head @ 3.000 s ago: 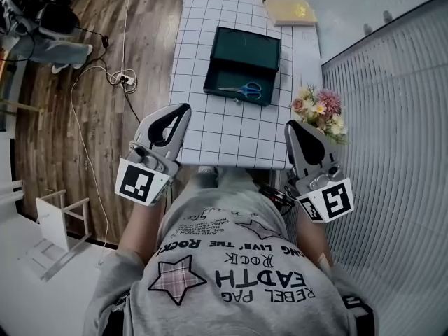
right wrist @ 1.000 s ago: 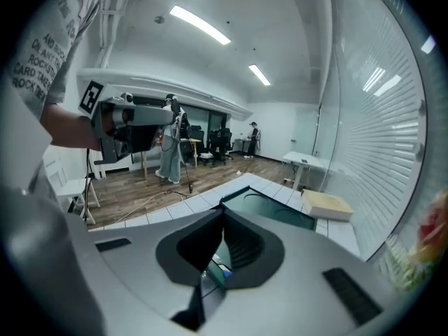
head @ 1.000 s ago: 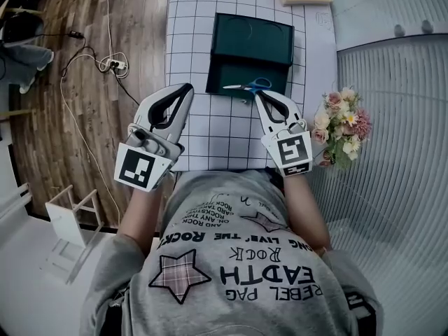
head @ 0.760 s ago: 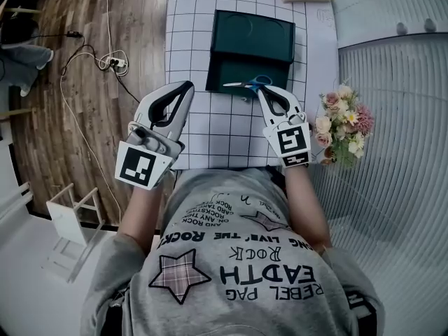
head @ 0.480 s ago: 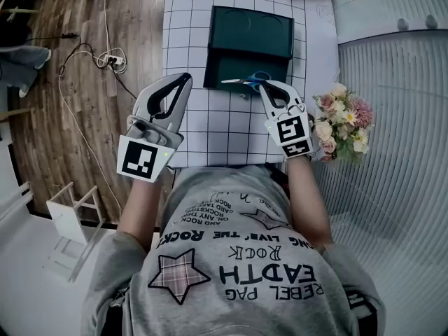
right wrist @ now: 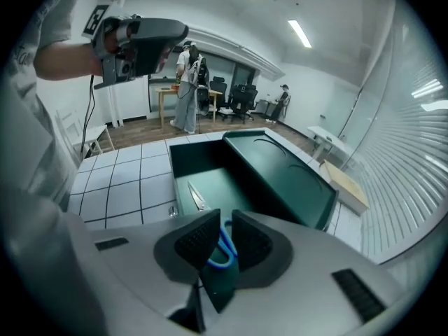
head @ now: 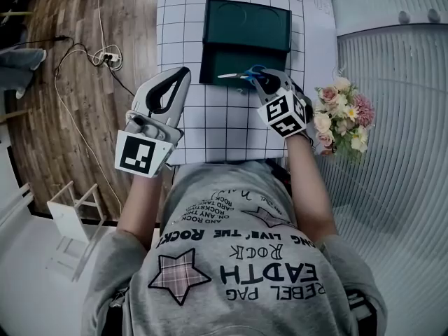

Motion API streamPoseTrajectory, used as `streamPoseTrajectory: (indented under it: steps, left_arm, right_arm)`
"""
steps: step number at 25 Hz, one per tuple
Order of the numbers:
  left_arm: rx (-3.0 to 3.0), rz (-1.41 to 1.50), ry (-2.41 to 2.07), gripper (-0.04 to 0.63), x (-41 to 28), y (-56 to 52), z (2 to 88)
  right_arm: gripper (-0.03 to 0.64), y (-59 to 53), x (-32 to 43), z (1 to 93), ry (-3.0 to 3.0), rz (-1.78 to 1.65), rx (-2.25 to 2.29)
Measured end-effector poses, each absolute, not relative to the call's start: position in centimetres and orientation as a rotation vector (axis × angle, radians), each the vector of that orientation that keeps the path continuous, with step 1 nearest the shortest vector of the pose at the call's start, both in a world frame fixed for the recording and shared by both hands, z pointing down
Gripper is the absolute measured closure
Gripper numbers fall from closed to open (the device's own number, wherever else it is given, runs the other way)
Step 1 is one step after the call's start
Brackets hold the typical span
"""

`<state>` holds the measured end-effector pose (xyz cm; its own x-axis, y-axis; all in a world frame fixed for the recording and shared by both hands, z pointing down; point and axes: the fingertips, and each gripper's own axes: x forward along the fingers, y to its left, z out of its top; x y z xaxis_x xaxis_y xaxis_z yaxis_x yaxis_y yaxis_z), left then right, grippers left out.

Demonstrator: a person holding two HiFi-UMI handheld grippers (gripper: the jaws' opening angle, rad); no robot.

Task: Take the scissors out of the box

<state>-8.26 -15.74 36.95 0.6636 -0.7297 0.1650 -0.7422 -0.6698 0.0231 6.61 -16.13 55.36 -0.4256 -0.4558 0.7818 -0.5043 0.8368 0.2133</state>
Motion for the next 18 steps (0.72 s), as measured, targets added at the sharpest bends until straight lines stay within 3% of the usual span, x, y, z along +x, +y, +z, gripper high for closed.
streamPoseTrajectory:
  steps: [9, 12, 18]
  left_arm:
    - [2.782, 0.218, -1.203, 0.586, -8.1, -15.7, 37.2]
    - [2.78, 0.215, -1.2, 0.586, -8.1, -15.7, 37.2]
    - [2.77, 0.192, -1.188, 0.586, -7.6, -15.3, 37.0]
  right_arm:
    - [0.601, -16.5, 7.2, 57.1, -1.993, 0.105, 0.577]
    - [0.549, -16.5, 7.3, 57.9, -1.963, 0.119, 0.524]
    - [0.531, -16.6, 7.1, 58.6, -1.918, 0.087, 0.429]
